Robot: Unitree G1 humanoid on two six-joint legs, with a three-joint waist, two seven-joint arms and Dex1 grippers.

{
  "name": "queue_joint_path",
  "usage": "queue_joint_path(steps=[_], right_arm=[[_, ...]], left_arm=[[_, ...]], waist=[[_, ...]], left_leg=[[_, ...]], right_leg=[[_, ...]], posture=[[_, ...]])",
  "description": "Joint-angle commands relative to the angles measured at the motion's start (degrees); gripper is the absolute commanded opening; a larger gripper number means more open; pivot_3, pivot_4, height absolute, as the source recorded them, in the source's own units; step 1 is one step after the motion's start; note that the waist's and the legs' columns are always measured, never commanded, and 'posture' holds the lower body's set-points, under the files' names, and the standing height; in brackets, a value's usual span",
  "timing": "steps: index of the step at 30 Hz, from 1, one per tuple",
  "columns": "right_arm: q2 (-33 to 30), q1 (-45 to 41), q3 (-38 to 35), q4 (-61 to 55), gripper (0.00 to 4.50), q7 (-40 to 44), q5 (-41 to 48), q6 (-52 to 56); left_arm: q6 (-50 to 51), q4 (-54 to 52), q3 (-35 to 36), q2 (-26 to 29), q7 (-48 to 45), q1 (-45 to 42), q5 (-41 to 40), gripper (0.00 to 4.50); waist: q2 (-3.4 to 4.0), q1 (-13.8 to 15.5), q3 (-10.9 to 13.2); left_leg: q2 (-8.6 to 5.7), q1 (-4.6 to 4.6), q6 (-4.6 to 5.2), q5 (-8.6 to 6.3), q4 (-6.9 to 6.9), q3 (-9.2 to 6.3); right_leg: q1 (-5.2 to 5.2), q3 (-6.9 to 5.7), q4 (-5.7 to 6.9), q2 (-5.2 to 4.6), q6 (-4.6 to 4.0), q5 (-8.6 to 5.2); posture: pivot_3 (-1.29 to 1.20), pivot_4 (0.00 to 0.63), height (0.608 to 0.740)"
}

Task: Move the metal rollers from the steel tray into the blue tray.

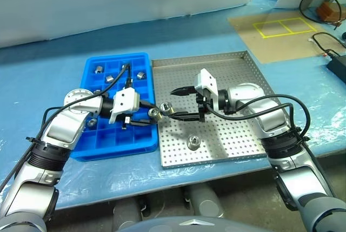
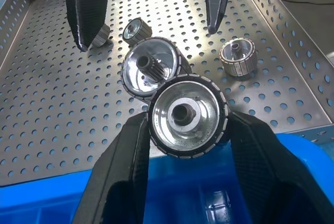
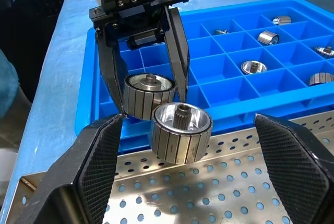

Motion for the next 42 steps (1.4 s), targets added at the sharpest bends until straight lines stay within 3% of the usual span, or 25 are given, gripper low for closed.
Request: queue_joint_path(steps=[1,13,16,20,24,33,42], right_arm=[[0.3,-0.1,0.0,-0.9,4.14,0.4,0.6,-0.3],[0.7,0.1,1.1,-0.2,4.14,1.1,0.5,0.2],[0.9,0.3,0.7,-0.6,3.50,1.4,1.4,0.6],[1.1,0.6,0.8,-0.7,2.20,0.2,0.4,0.4],[0.8,0.9,0.9,-1.2,1.67,0.9,1.0,0.4],[0.6,0.3,0.6,-0.2,1.62,-1.1,-0.8,-0.3],[-7.3,1.0,-0.5,8.9,1.62,-0.4,-6.8,-9.6]], left_arm=[[-1.7,-2.4,1.4,-0.1,0.6,-0.2,-1.2,1.91],[-1.4,-3.0,1.2,-1.4,2.0,-0.7,-1.5,1.91],[-1.3,-3.1,1.1,-1.5,2.0,-0.7,-1.5,1.91],[-1.2,-3.2,1.0,-1.6,1.9,-0.7,-1.5,1.91],[-1.1,-3.1,1.0,-1.5,1.7,-0.7,-1.5,1.91],[-0.9,-3.3,1.9,-1.1,2.2,-0.5,-1.8,1.91],[0.0,-4.4,4.1,1.1,3.4,1.6,-3.0,1.91]], waist=[[0.00,-0.2,0.0],[0.00,-0.6,0.0],[0.00,-0.6,0.0],[0.00,-0.6,0.0],[0.00,-0.6,0.0],[0.00,-0.6,0.0],[0.00,-0.6,0.0]], left_leg=[[0.00,0.00,0.00,0.00,0.00,0.00],[0.00,0.00,0.00,0.00,0.00,0.00],[0.00,0.00,0.00,0.00,0.00,0.00],[-0.01,0.00,0.01,0.00,0.00,0.00],[0.00,0.00,0.00,0.00,0.00,0.00],[-0.01,0.01,0.01,0.00,0.00,0.00],[-0.01,0.01,0.01,0.00,0.00,0.00]], right_leg=[[0.00,0.00,0.00,0.00,0.00,0.00],[0.01,0.00,0.00,0.00,0.00,0.00],[0.01,0.00,0.00,0.00,0.00,0.00],[0.01,0.00,-0.01,0.00,0.00,0.00],[0.01,0.00,0.00,0.00,0.00,0.00],[0.01,0.00,0.00,0.00,0.00,0.00],[0.02,0.00,0.00,0.00,0.00,0.00]], posture=[[-0.62,0.150,0.740],[-0.62,0.150,0.740],[-0.62,0.150,0.740],[-0.62,0.150,0.740],[-0.63,0.150,0.740],[-0.63,0.150,0.740],[-0.62,0.150,0.740]])
